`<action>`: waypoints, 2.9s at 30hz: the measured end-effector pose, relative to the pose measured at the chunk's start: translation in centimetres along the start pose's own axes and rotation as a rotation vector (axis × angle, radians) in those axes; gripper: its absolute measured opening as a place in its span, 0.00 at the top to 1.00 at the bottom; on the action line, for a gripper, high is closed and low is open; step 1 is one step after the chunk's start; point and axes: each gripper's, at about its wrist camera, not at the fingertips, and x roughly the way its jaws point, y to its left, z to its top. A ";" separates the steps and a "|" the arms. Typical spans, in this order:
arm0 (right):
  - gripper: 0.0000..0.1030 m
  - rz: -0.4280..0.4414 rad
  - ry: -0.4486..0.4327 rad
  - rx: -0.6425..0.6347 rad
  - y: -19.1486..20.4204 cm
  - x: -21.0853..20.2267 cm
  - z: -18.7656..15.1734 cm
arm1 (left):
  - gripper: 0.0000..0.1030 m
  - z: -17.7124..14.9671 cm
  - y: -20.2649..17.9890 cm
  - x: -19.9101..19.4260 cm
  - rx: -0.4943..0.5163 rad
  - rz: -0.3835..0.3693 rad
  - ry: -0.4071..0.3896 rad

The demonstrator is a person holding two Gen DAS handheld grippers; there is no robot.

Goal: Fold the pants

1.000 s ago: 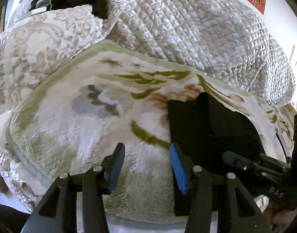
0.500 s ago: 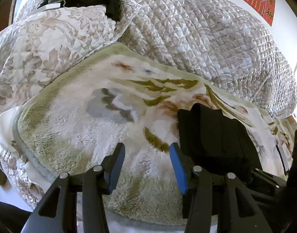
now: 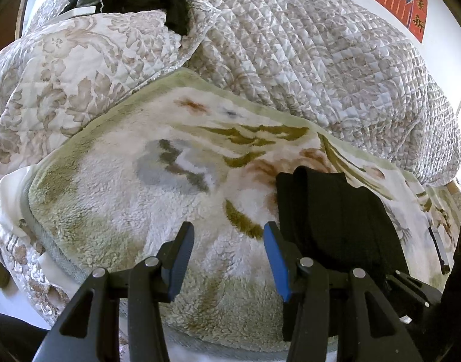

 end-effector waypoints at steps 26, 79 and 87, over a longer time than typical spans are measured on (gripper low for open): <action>0.77 -0.021 -0.099 0.244 -10.3 -6.8 -1.8 | 0.51 3.5 -9.5 0.5 0.216 -0.156 0.010; 0.66 -0.131 -0.021 0.248 -10.1 -7.5 -3.5 | 0.45 -1.3 -7.1 2.0 0.214 -0.073 0.106; 0.48 -0.064 -0.012 0.401 -13.7 -6.3 -3.4 | 0.37 -0.5 -5.9 3.6 0.152 -0.147 0.139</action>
